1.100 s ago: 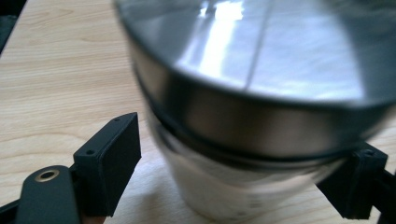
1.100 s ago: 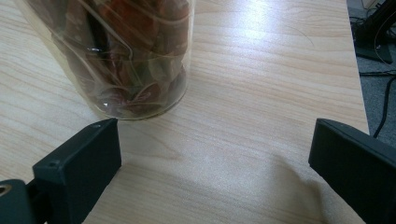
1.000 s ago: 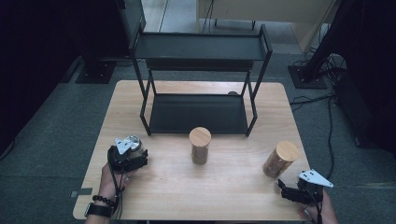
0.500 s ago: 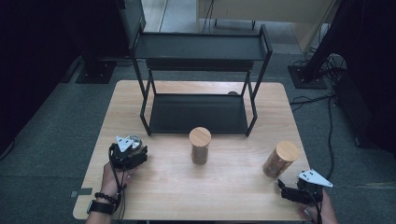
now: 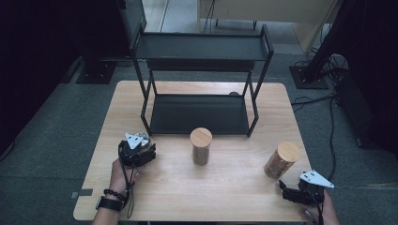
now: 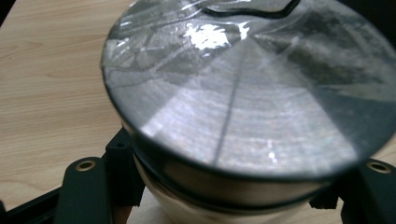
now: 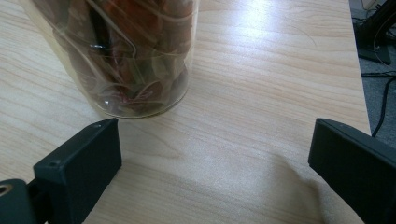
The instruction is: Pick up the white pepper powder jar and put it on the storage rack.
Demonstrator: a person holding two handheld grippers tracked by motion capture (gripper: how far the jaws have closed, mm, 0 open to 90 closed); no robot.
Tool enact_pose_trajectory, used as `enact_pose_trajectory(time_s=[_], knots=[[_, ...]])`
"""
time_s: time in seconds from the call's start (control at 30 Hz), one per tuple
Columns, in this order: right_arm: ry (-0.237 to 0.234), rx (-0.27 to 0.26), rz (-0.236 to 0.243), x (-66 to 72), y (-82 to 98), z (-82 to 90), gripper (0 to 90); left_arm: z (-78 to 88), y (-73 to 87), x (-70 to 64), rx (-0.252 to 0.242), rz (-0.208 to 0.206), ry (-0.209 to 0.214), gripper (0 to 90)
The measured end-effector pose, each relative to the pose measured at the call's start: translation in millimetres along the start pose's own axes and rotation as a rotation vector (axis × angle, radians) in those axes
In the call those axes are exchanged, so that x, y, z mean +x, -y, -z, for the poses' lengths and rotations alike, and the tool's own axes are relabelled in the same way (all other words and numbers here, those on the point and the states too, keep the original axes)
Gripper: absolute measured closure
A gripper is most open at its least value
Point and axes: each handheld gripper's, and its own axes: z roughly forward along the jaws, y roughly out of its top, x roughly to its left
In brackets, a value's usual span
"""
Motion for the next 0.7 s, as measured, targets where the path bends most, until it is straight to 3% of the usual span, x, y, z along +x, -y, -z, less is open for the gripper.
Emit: enact_pose_trajectory(time_s=[0.7], knots=[[-0.008,-0.007,-0.002,0.0,0.4,1.0,2.4,-20.7,-25.6,-32.3,0.012,-0.038,0.015,31.1]])
